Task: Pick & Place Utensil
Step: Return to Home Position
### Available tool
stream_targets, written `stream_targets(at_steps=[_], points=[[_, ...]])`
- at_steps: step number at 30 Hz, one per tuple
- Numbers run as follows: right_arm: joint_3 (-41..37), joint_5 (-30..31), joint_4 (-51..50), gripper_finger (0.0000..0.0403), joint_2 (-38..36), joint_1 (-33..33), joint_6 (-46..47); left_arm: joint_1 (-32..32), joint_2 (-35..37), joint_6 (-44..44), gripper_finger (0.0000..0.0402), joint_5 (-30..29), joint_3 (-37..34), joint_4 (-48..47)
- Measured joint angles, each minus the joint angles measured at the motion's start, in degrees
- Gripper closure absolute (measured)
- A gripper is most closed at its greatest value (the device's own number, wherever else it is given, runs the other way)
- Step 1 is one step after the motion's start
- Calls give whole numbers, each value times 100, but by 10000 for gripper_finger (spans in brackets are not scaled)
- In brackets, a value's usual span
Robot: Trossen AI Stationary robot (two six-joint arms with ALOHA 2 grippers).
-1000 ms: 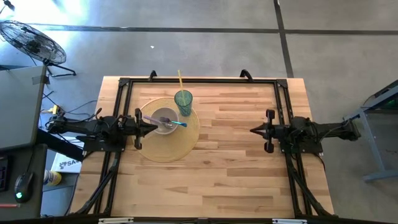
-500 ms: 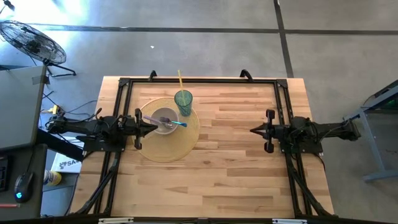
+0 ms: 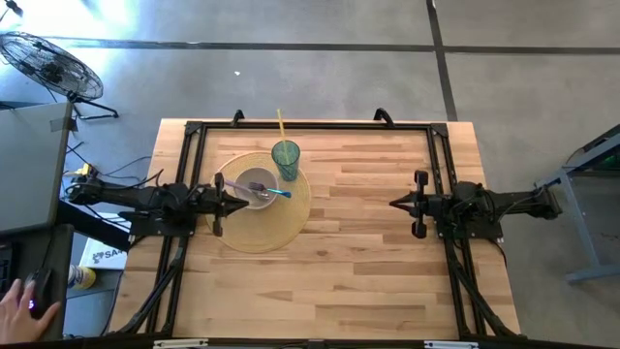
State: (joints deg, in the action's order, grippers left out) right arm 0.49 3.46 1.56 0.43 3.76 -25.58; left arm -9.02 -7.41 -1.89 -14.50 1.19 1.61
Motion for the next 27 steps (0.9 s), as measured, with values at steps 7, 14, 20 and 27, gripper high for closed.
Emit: stream_targets(at_steps=[7, 14, 20, 27], points=[[0, -1, 0, 396, 0, 1, 1, 0, 3, 2, 396, -2, 0, 2], [-2, 0, 0, 395, 0, 2, 1, 0, 3, 8, 396, -3, 0, 2], [-2, 0, 0, 392, 0, -1, 2, 0, 3, 9, 396, -4, 0, 2], [-2, 0, 0, 391, 0, 2, 2, 0, 3, 9, 396, -7, 0, 2]])
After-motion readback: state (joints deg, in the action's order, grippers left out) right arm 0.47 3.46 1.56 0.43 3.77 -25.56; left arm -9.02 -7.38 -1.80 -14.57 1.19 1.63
